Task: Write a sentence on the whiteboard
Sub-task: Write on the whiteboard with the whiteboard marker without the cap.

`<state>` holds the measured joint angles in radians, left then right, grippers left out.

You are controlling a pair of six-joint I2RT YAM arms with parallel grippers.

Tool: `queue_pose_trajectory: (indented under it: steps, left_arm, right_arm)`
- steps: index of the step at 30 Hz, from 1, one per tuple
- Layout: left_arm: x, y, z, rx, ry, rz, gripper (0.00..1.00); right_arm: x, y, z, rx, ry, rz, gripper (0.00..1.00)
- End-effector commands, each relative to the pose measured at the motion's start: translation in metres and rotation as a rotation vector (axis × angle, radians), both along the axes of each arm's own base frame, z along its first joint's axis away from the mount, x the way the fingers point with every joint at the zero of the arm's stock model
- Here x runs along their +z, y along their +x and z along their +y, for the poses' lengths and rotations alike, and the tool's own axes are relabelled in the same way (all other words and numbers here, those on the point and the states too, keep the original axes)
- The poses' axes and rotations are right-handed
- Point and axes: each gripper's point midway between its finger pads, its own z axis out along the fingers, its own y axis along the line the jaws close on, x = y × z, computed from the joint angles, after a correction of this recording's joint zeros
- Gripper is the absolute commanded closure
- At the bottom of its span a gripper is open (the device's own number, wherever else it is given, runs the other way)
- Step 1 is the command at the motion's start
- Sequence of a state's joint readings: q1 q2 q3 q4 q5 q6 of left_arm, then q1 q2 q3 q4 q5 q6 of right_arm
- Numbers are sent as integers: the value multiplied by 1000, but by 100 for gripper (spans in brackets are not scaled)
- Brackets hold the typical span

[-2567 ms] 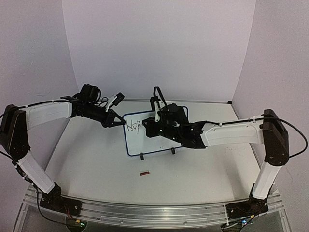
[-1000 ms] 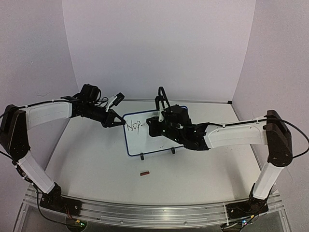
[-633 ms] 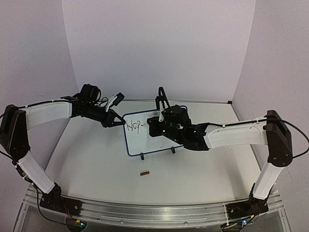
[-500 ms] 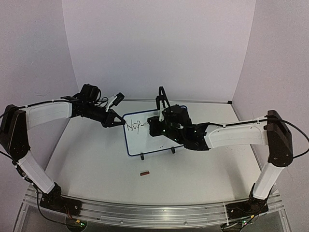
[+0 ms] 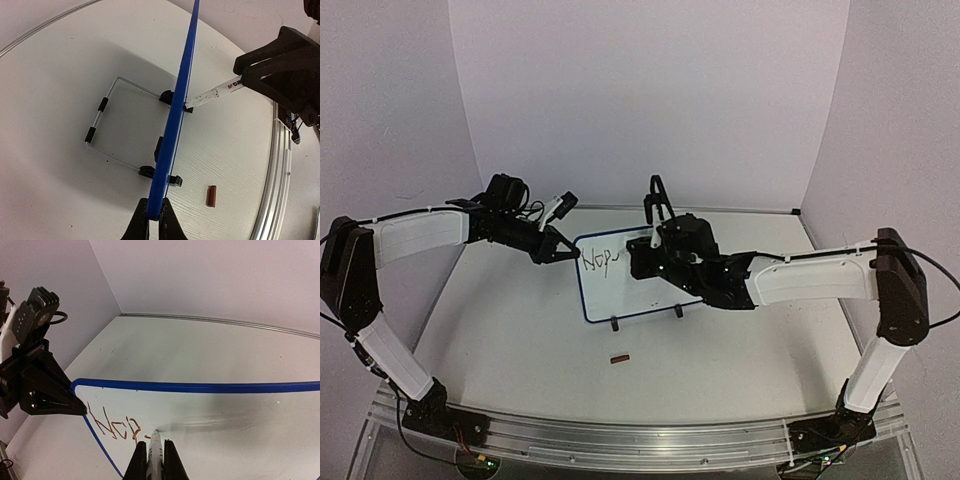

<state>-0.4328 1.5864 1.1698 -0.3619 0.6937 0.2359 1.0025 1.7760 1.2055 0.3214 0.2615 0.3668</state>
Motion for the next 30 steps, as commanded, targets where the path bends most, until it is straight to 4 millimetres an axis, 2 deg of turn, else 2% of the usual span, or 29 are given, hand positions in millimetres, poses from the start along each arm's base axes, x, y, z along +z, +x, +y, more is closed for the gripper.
queue_pose_trajectory:
  steps: [1,8,15,30]
  left_arm:
    - [-9,6,5,22,51,-34,100]
    - [-9,7,5,24,52,-34,100]
    - [-9,6,5,23,53,-36,100]
    - [-8,6,5,23,54,-36,100]
  right_arm:
    - [27,7,6,6,60,-39,100]
    - [24,7,10,17,63,-34,100]
    - [9,4,14,38,55,6,100]
    - [-21,-2,9,37,28,73,100]
